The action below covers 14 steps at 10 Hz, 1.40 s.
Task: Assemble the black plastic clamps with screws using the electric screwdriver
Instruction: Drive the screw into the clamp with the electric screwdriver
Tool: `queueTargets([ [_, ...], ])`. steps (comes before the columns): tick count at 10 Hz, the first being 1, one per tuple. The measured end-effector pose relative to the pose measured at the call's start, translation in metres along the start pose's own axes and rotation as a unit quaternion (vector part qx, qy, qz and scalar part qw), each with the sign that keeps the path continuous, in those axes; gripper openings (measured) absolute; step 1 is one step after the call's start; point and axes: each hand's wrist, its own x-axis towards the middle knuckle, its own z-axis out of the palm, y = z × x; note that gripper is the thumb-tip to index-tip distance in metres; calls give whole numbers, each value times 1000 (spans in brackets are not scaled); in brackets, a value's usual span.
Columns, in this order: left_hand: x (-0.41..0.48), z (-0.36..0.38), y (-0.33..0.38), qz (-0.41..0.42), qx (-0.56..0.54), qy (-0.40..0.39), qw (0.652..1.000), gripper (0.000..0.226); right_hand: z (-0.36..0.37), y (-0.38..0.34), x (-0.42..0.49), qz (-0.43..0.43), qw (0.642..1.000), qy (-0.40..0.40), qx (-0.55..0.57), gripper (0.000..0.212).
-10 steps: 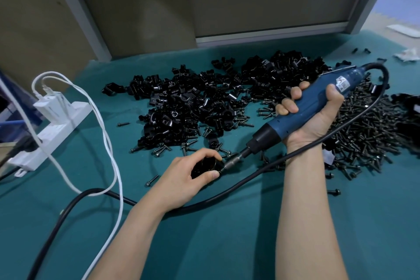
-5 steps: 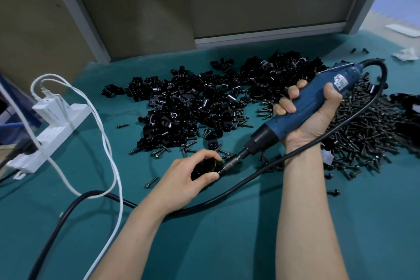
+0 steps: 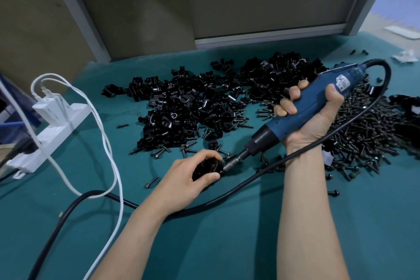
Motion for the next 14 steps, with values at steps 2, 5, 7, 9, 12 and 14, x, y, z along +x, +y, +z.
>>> queueTargets([
  [2,0,0,-1,-1,2,-1,1000,30,0,0,-1,-1,1000,1,-6,60],
  [5,1,-1,2,2,11,-8,1000,29,-6,1,-2,3,1000,0,6,58],
  [7,1,-1,2,4,12,-10,1000,29,-8,0,-1,1,1000,8,4,58],
  [9,0,-1,2,6,14,-12,1000,28,-7,1,0,-4,1000,11,-2,58],
  [12,0,-1,2,6,14,-10,1000,30,-10,2,1,-3,1000,8,4,56],
  [14,0,0,2,10,20,-8,1000,31,-11,2,0,0,1000,5,7,55],
])
